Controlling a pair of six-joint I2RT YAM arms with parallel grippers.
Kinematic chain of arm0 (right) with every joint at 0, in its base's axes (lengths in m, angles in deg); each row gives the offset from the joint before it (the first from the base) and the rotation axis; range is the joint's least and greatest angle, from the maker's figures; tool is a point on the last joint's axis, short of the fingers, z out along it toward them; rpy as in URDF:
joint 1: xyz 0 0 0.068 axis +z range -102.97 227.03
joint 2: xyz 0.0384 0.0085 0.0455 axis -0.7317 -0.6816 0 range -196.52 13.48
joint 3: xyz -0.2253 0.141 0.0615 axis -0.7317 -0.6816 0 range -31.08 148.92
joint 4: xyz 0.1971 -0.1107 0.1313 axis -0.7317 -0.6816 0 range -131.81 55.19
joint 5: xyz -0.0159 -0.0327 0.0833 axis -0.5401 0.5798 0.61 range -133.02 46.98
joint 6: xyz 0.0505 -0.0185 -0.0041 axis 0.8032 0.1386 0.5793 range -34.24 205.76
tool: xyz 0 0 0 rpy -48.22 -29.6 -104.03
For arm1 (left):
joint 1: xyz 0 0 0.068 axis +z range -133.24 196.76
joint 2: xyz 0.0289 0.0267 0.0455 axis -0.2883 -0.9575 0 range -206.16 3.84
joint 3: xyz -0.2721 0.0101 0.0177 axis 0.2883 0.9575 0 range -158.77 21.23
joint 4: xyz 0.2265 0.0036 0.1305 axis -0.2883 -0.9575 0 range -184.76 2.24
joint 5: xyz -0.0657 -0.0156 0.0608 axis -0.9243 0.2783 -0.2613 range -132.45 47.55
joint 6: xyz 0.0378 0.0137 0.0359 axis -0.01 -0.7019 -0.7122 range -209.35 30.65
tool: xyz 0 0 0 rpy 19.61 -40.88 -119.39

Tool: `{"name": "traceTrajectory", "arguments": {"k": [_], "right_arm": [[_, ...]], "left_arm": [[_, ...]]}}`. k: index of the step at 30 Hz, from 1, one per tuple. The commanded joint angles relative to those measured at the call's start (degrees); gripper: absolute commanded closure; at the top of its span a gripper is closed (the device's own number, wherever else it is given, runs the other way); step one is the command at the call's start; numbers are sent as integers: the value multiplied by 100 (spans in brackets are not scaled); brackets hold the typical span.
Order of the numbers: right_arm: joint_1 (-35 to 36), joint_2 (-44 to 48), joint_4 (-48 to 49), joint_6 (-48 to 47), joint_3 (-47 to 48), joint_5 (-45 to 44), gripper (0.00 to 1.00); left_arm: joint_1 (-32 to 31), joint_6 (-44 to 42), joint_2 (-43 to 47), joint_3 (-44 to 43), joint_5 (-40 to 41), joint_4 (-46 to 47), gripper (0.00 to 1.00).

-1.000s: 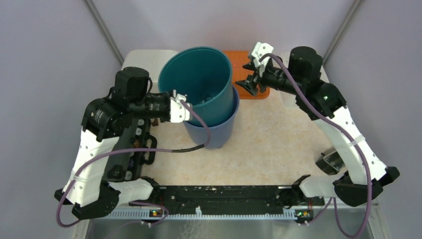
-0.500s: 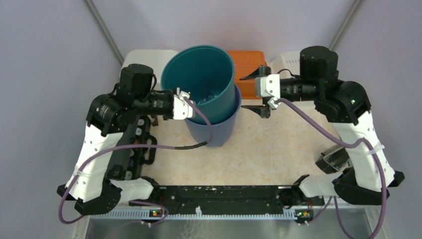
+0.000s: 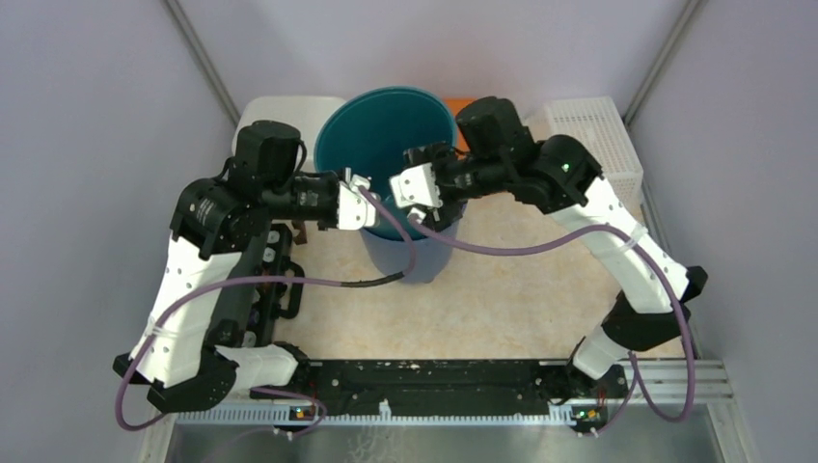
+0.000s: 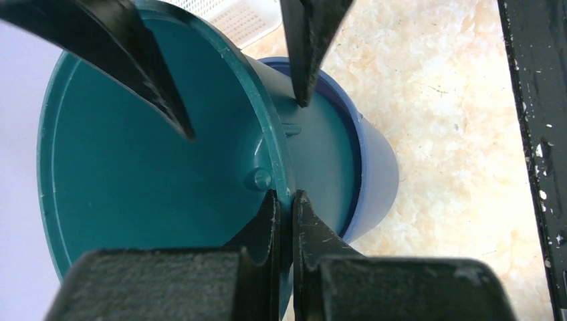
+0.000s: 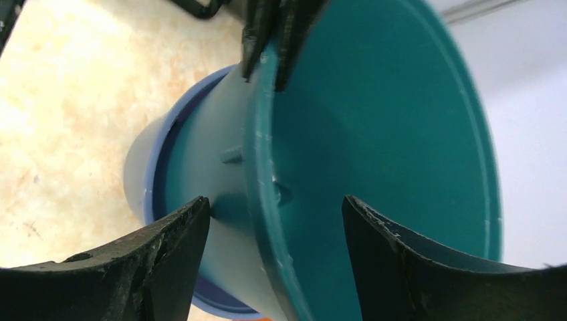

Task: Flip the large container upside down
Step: Pick up the container from the container.

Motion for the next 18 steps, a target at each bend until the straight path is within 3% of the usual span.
{"name": "traceTrajectory", "arguments": {"k": [1,7,13,15,17,18], "right_arm": [[415,-119,-340,-384,164,-1268,30],[745,-251,-835,-378,116,-1874,53],[789,-225,-1095,-245,123,-1754,73],[789,-176,-1100,-257,169,-1629,88],[793,-145,-1130,-280,239,-1496,100],[789,-122,-1134,-282,273,-1428,100]], "left_arm": [[17,-296,44,-280,-256,540,100],[19,-339,82,-203,-209,508,100],[15,-349,95,-183,-201,519,100],[12,-350,99,-194,-207,521,100],[19,-335,115,-216,-207,528,95],[18,-332,122,-231,-197,537,91]]}}
